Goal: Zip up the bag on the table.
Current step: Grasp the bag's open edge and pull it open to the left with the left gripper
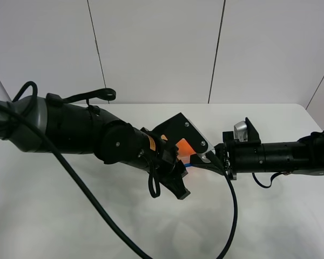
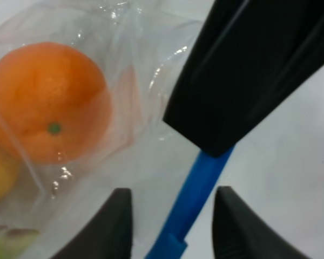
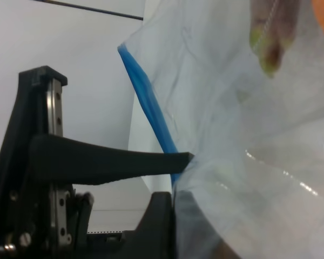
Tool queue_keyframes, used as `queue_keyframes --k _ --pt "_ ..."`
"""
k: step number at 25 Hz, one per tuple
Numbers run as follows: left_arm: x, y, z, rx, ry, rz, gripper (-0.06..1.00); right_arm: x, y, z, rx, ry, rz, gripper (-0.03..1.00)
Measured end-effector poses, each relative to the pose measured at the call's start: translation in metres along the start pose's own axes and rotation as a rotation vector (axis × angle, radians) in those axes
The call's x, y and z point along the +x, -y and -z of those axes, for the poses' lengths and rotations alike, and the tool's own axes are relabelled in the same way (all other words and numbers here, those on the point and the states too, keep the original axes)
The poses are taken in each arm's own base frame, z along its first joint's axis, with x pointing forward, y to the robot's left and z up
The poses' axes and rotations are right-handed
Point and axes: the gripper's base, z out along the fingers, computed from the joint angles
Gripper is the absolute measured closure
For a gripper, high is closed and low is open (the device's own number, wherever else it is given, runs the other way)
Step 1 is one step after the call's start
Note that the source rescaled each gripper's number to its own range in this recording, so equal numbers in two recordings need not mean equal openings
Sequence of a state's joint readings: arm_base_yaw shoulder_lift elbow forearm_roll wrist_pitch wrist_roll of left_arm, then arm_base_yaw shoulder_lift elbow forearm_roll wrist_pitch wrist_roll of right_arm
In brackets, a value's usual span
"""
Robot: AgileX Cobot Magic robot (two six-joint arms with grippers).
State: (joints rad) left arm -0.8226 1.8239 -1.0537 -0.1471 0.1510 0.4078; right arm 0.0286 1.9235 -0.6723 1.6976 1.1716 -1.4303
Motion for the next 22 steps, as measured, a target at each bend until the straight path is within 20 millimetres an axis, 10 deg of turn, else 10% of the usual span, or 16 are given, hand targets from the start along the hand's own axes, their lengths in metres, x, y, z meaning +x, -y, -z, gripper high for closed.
queue_keyframes --k 18,22 --pt "0.008 -0.013 0.0 -0.018 -0.027 0.026 0.7 -0.002 -0.001 0.0 -0.006 0.015 -0.003 0.96" --pt "0.008 -0.013 0.0 -0.018 -0.027 0.026 0.93 -0.002 -0.001 0.0 -0.007 0.017 -0.004 0.97"
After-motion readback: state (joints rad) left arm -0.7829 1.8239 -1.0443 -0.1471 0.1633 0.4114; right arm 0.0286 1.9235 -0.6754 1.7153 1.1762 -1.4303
